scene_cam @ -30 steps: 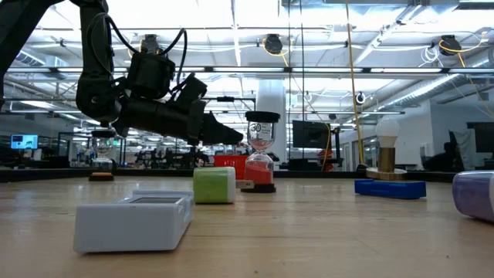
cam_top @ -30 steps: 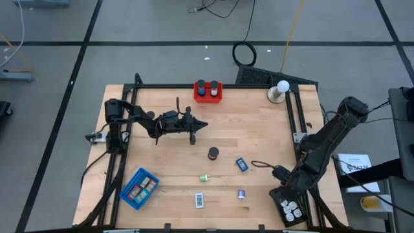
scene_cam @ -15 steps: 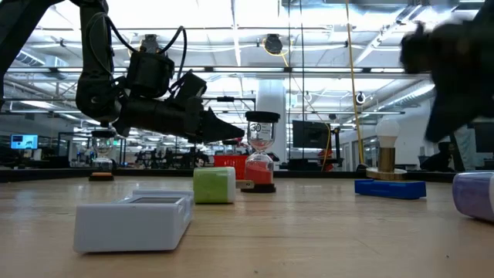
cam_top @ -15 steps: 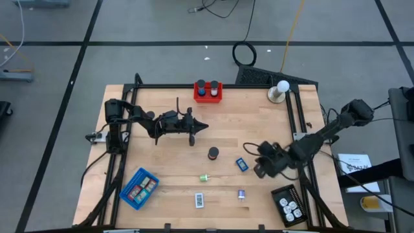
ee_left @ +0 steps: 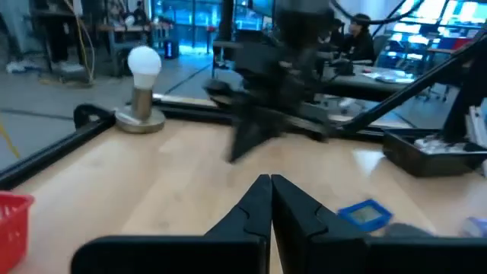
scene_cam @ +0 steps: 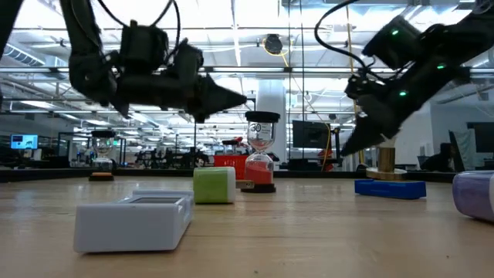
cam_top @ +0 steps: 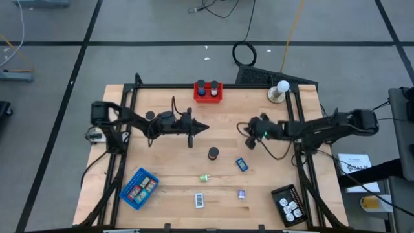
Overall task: Pick & Place Office items
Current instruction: Put the red hourglass into the red bin
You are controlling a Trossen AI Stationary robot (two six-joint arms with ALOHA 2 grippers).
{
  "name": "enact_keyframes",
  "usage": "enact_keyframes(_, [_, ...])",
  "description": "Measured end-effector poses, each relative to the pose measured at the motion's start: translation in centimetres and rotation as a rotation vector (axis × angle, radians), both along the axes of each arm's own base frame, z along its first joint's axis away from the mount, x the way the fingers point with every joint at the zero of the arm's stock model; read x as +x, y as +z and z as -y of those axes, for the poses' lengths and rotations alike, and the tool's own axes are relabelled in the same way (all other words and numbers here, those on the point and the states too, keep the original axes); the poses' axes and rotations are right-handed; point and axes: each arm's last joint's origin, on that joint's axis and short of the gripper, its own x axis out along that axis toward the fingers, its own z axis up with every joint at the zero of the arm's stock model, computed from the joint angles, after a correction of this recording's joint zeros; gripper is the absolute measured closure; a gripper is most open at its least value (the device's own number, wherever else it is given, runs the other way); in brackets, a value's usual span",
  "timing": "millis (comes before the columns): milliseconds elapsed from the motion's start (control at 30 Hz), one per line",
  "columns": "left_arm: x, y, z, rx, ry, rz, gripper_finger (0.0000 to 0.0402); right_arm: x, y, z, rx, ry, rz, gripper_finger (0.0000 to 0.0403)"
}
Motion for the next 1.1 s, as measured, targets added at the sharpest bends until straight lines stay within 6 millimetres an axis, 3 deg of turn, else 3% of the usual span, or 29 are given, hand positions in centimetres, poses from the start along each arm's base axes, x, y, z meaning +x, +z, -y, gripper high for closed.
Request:
enact_keyframes(133, [-0.2, 1.1, 1.4, -0.094, -0.024, -0.116, 0.0376, 0.0, 0.9, 3.0, -0.072, 0.015, 0.077, 0.0402])
enact_keyframes(300, [0.8, 2.8, 4.2, -0.205, 0.02, -0.331, 0.0336, -0.3, 1.5, 4.9, -0.098, 0.084, 0.141, 0.0402])
enact_keyframes(500, [2.6, 5.8, 8.0, -0.253, 0.06, -0.516, 0.0236, -0.5, 1.5, 5.5, -0.13, 0.133, 0.129, 0.0402])
enact_keyframes(667, [3.2, 7.5, 9.9, -0.247, 0.141, -0.557, 0.014, -0.6, 1.7, 6.0, -0.185, 0.142, 0.12, 0.0403])
enact_keyframes(867, [5.3, 5.3, 11.0, -0.175, 0.194, -0.627, 0.0057, -0.9, 1.9, 6.6, -0.212, 0.12, 0.128, 0.0403])
enact_keyframes(1100, [7.5, 3.8, 11.4, -0.152, 0.214, -0.665, 0.0011, -0.8, 1.9, 6.6, -0.188, 0.16, 0.149, 0.0403])
